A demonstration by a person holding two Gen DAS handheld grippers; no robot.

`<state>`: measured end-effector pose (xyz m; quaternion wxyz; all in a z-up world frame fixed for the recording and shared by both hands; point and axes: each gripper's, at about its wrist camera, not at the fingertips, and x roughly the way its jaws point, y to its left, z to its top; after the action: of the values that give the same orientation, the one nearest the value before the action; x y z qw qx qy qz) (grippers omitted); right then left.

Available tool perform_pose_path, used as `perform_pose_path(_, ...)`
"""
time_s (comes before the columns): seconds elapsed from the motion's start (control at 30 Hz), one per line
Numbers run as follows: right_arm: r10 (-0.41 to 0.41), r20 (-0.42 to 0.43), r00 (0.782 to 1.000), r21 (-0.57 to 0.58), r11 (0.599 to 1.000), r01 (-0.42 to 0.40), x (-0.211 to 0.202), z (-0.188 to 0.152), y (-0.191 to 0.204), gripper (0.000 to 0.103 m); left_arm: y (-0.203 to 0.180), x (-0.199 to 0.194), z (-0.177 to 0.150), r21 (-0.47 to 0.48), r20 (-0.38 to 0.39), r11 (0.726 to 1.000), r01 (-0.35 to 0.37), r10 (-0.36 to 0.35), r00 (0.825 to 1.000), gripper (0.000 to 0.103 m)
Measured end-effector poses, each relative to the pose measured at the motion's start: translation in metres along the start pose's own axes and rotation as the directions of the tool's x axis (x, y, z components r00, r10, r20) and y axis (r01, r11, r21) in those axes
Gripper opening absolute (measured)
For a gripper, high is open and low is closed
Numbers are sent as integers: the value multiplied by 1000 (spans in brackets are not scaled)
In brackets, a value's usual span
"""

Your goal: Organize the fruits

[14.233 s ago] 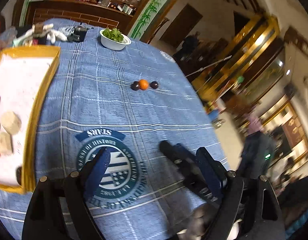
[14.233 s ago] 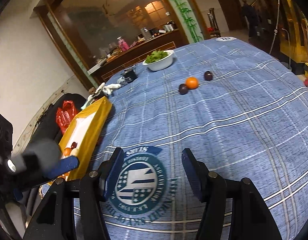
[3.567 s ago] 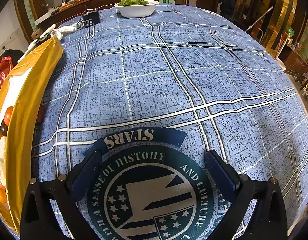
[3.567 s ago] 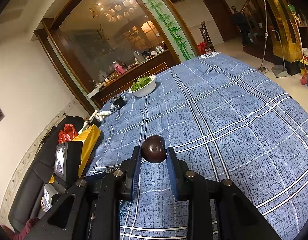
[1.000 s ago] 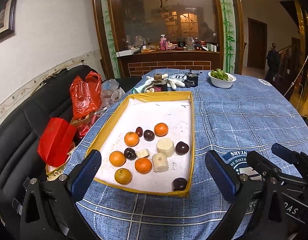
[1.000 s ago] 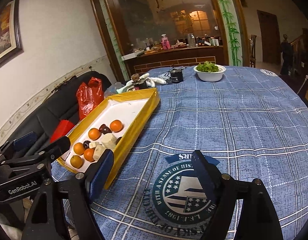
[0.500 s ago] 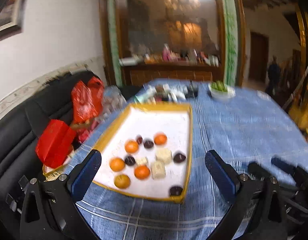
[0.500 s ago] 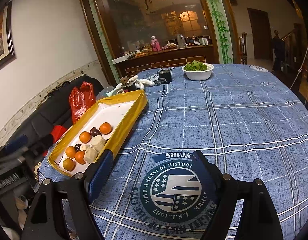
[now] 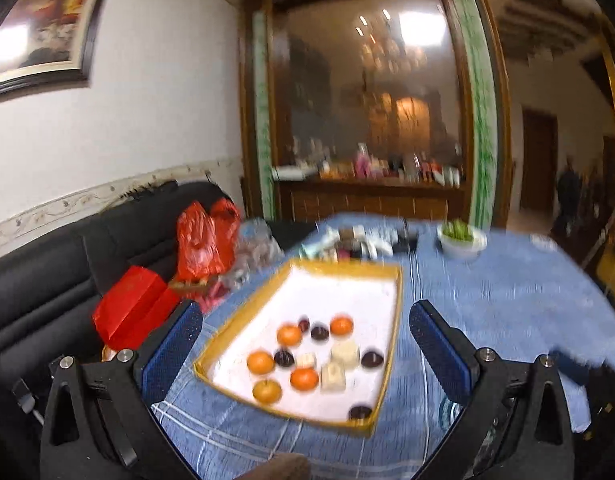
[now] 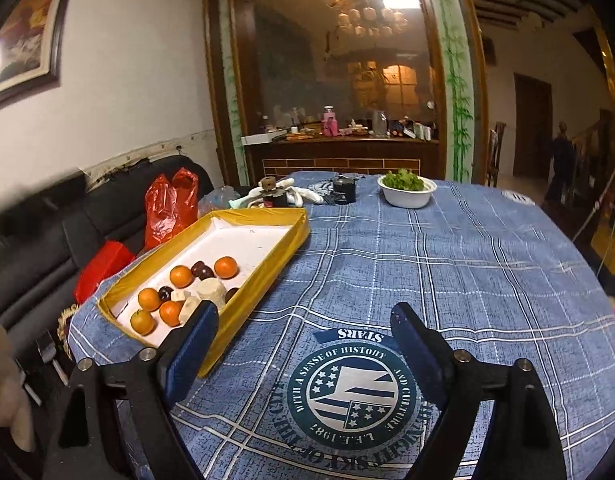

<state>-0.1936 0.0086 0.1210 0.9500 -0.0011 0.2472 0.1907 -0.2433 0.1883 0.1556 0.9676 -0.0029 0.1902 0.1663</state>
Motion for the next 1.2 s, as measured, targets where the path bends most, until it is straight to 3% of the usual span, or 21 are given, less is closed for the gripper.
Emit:
perform_pose_path(0.13,5,-22,1000,-18,1000,-5,3,-4,5,94,-1,13,-8,-6,-93,998,55,-55,994,103)
perform_pose_path(0.5,8,-63,998,-40,999,-11,14,-10,14,94,4,33,-20,-38,-196,997,66,-73,978,103)
perform_pose_path(1.2,19,-103,994,-26,999,-22,23,-13,14,95,2,48,-26,-44,-255,996,83,-92,963,103)
